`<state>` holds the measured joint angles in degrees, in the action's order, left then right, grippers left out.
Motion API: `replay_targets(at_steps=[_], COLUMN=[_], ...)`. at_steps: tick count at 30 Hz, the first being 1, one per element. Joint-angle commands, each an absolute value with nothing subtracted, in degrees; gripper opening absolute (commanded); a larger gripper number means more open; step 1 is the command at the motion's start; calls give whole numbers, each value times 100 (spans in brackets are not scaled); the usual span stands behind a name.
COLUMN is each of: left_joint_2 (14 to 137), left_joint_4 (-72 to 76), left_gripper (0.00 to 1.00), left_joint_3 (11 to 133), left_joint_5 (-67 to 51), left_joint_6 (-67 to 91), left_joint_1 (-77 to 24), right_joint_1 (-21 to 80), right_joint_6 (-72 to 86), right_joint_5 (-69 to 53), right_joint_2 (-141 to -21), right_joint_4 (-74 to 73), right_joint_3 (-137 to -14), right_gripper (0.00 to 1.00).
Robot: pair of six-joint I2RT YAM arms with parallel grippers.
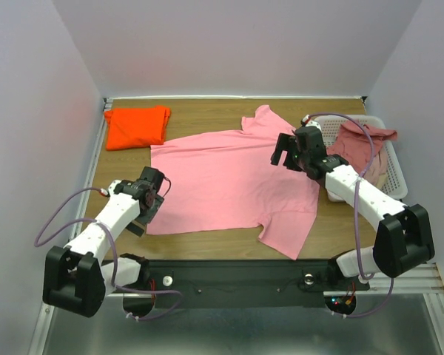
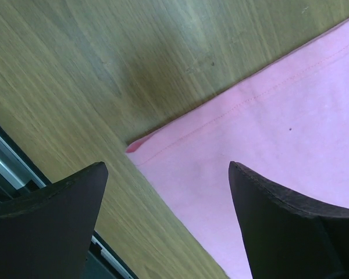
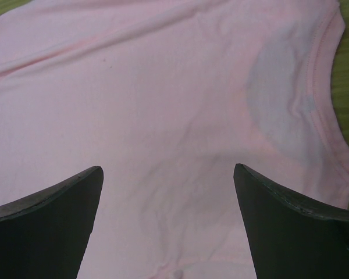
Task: Fold and stack the t-shirts
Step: Fold the tshirt
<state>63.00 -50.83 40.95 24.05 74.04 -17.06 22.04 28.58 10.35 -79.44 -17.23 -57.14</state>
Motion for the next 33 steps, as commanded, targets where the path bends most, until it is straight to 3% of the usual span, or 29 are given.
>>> replay_targets(at_steps=[1,6,25,28,30,31,33], left_joint_2=[6635,6741,7066,7084,7084,7101,7137], left_joint_4=[-5143,-4606,-3859,-3858,-3823,-3797,-3779], left_gripper=[98,98,90,84,70,57,46], left_joint_3=[4113,3824,3270,3269,3252,3243,3226], left_joint_5=[2085,1793,1986,2013,2056,2083,2118], left_joint_6=[7804,8349,8675,8666,8666,8666,8675], left_joint_1=[-1810,-2258,-2276,-2276,-2268,-2276,-2276], right_joint_1=[2197,2197,2197,2197,2197,2197,2189], right_joint_6=[2971,2944,2865,2874,2874,2883,2883], right_joint_5=[1169,1125,1151,1160,1204,1222,1274], right_joint_2=[-7743,-7682,-7611,-7602,-7594,-7585,-7559], right_joint_4=[-1503,-1503,-1503,-1503,-1503,-1503,-1503], right_joint_3=[-5651,-5651,-5520,-5528,-5502,-5493,-5467], right_gripper=[100,100,100,100,100,100,100])
